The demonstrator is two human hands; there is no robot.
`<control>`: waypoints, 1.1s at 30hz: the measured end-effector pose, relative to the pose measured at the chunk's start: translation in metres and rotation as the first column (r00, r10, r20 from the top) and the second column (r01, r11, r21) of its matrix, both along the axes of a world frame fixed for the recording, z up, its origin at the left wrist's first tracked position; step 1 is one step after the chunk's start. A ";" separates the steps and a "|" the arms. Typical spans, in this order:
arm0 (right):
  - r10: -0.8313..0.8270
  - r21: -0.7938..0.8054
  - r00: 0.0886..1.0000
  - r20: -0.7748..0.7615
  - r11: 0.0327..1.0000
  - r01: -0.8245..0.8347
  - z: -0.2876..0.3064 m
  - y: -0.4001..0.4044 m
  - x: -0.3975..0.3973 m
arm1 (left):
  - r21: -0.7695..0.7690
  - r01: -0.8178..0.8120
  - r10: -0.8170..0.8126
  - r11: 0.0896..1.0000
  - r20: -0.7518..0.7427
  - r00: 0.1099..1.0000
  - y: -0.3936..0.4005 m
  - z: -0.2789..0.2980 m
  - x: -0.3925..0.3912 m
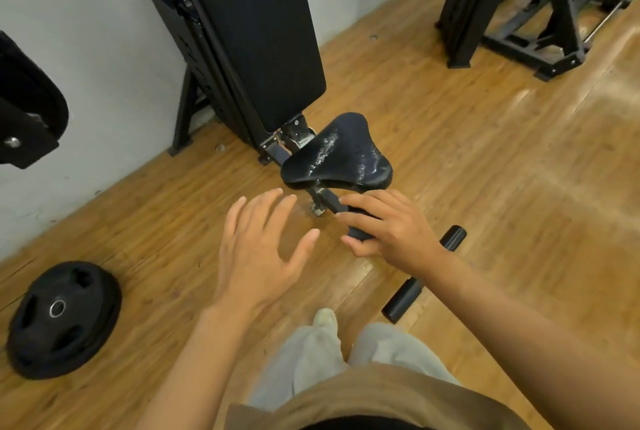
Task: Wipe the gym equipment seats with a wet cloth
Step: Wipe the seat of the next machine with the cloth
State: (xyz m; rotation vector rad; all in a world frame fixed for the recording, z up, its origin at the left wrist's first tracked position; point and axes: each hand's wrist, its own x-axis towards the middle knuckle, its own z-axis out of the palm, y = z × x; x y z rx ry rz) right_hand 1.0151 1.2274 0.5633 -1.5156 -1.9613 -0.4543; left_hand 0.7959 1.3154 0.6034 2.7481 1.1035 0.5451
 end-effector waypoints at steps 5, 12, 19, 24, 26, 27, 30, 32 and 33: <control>-0.022 -0.048 0.998 -0.058 0.999 0.019 -0.016 0.024 0.022 | -0.050 -0.024 0.020 0.998 -0.068 0.998 0.027 -0.010 0.015; 0.107 -0.081 0.992 -0.073 0.990 -0.113 -0.040 0.075 0.066 | -0.098 -0.125 0.113 0.987 -0.122 0.986 0.048 -0.029 0.046; 0.185 -0.127 0.982 -0.035 0.974 -0.188 -0.076 0.145 0.089 | -0.147 -0.200 0.173 0.969 -0.176 0.969 0.091 -0.069 0.070; 0.208 -0.211 0.978 -0.026 0.955 -0.208 -0.109 0.200 0.097 | -0.207 -0.206 0.159 0.956 -0.224 0.961 0.136 -0.112 0.082; 0.212 -0.252 0.977 -0.021 0.945 -0.210 -0.124 0.224 0.099 | -0.235 -0.210 0.151 0.949 -0.245 0.958 0.156 -0.132 0.084; 0.217 -0.269 0.976 -0.017 0.939 -0.213 -0.132 0.236 0.099 | -0.259 -0.219 0.149 0.941 -0.262 0.954 0.166 -0.141 0.085; 0.237 -0.284 0.971 -0.002 0.931 -0.228 -0.158 0.269 0.100 | -0.319 -0.271 0.168 0.908 -0.316 0.934 0.194 -0.165 0.090; 0.236 -0.295 0.972 0.019 0.930 -0.220 -0.170 0.287 0.100 | -0.324 -0.285 0.164 0.902 -0.353 0.921 0.210 -0.179 0.091; 0.234 -0.295 0.972 0.034 0.931 -0.214 -0.177 0.296 0.101 | -0.321 -0.288 0.161 0.902 -0.368 0.916 0.217 -0.186 0.091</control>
